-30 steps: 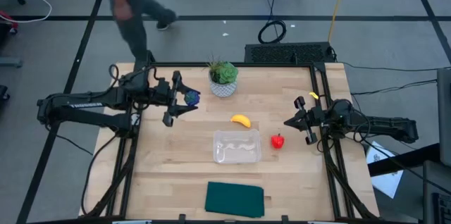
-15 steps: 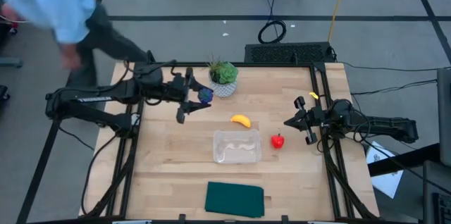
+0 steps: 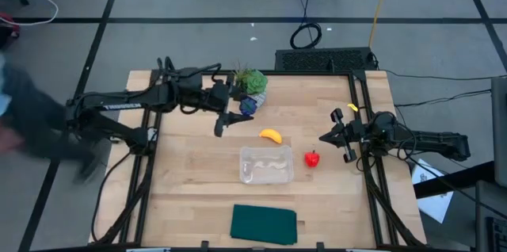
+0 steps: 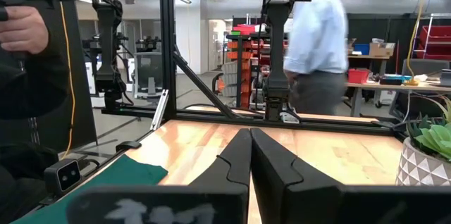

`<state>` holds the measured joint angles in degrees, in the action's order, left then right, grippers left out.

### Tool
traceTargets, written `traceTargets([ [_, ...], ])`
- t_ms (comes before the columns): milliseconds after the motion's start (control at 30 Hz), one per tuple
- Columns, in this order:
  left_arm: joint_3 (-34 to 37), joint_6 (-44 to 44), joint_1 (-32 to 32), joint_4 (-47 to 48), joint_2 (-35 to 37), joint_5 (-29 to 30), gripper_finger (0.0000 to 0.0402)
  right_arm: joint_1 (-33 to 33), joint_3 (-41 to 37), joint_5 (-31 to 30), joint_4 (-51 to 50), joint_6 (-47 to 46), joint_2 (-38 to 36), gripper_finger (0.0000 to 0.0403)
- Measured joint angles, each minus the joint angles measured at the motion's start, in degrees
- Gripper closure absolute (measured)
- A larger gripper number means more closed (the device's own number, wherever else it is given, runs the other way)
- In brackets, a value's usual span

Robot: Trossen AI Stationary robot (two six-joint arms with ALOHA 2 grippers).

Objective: Pick and placing Produce into tupperware
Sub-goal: Put the grapes into the transparent bin

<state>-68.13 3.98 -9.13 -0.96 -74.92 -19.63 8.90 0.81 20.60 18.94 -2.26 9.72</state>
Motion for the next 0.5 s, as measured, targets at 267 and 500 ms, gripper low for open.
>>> traceTargets([
  [267, -2.6, 0.3, 0.0, -0.4, -2.1, -1.4, 0.017, 0.0, 0.0, 0.0, 0.0, 0.0, 0.0, 0.0403],
  [500, -2.7, 0.2, 0.0, 1.3, -2.1, -1.5, 0.017, 0.0, 0.0, 0.0, -0.1, 0.0, 0.1, 0.0403],
])
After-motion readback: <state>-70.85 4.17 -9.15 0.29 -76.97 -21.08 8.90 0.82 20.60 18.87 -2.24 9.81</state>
